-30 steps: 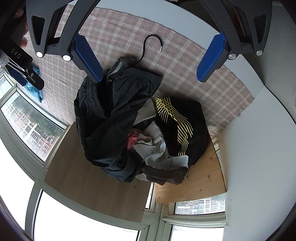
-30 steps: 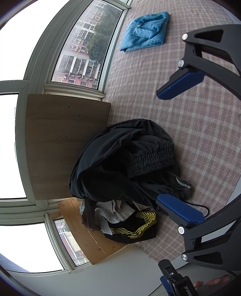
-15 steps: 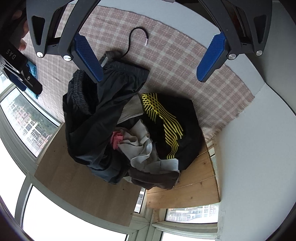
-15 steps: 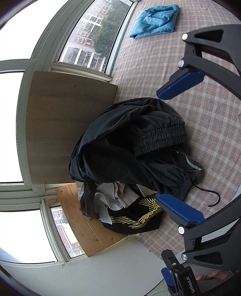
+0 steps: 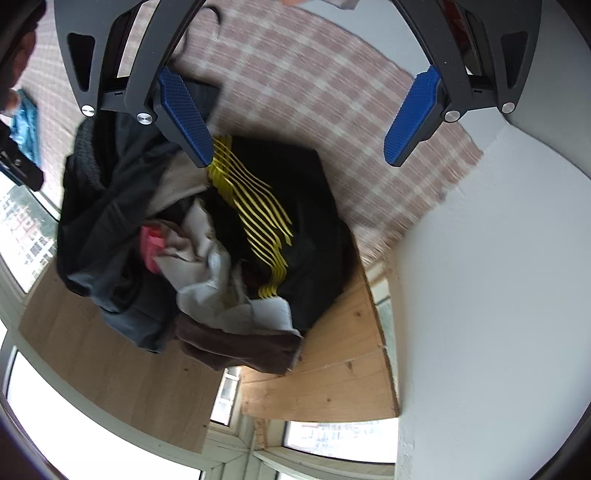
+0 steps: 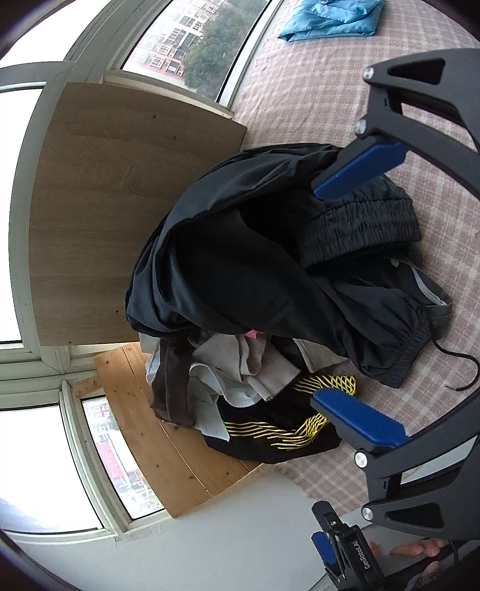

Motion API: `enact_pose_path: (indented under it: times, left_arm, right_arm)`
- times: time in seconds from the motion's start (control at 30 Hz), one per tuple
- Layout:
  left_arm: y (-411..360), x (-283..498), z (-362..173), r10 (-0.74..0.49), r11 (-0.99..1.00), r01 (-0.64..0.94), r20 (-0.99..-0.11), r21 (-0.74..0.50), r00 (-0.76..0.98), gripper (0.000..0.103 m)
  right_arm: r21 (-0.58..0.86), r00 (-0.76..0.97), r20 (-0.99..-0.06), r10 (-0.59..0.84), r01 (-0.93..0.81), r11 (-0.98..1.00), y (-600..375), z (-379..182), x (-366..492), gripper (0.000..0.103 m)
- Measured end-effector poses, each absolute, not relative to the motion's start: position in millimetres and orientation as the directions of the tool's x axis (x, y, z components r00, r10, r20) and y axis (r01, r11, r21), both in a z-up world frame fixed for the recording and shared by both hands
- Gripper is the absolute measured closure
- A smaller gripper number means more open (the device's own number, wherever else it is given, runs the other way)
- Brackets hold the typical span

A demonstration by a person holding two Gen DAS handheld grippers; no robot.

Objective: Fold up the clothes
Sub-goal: 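Move both tools toward the heap of clothes by the wooden board, then grasp the white shirt in the clothes heap with the right gripper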

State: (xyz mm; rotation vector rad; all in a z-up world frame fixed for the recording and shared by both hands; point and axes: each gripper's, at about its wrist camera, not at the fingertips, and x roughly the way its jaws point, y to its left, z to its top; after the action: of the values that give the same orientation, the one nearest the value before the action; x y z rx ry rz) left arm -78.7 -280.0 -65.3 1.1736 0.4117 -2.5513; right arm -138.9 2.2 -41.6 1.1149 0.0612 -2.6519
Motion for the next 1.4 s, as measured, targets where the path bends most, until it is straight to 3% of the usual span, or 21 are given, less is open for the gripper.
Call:
enact_pose_path:
  times: [0.37, 0.7, 0.77, 0.87, 0.93, 1.1, 1.4]
  left_arm:
    - [-307, -113, -80, -0.114, -0.915, 0.366, -0.763, -0.168, -0.636, 0.015]
    - [-317, -114, -80, -0.170, -0.915, 0.387, -0.758, -0.115, -0.630, 0.015]
    - [-322, -112, -78, -0.176, -0.911, 0.395, -0.755, -0.117, -0.631, 0.014]
    - [-328, -109, -79, -0.178, -0.901, 0.414, -0.758, -0.132, -0.627, 0.014]
    - [-331, -108, -81, -0.179, -0.897, 0.422, -0.763, -0.133, -0.621, 0.014]
    - [-340, -104, -87, -0.190, -0.880, 0.455, -0.774, -0.138, -0.604, 0.014]
    - [-345, -107, -99, -0.177, -0.869, 0.472, -0.800, -0.146, -0.574, 0.014]
  right_arm:
    - [0.097, -0.632, -0.721, -0.282, 0.311, -0.945, -11, -47, -180, 0.000]
    - [0.052, -0.579, -0.739, -0.344, 0.460, -0.886, -68, -53, -223, 0.001]
    - [0.042, -0.569, -0.738, -0.363, 0.498, -0.866, -84, -51, -234, 0.002]
    - [-0.002, -0.561, -0.744, -0.364, 0.546, -0.838, -113, -52, -255, 0.014]
    - [-0.026, -0.547, -0.757, -0.358, 0.572, -0.820, -130, -58, -268, 0.029]
    - [0.009, -0.461, -0.823, -0.334, 0.575, -0.818, -146, -82, -307, 0.029]
    - [0.067, -0.400, -0.850, -0.344, 0.565, -0.823, -164, -86, -339, 0.029]
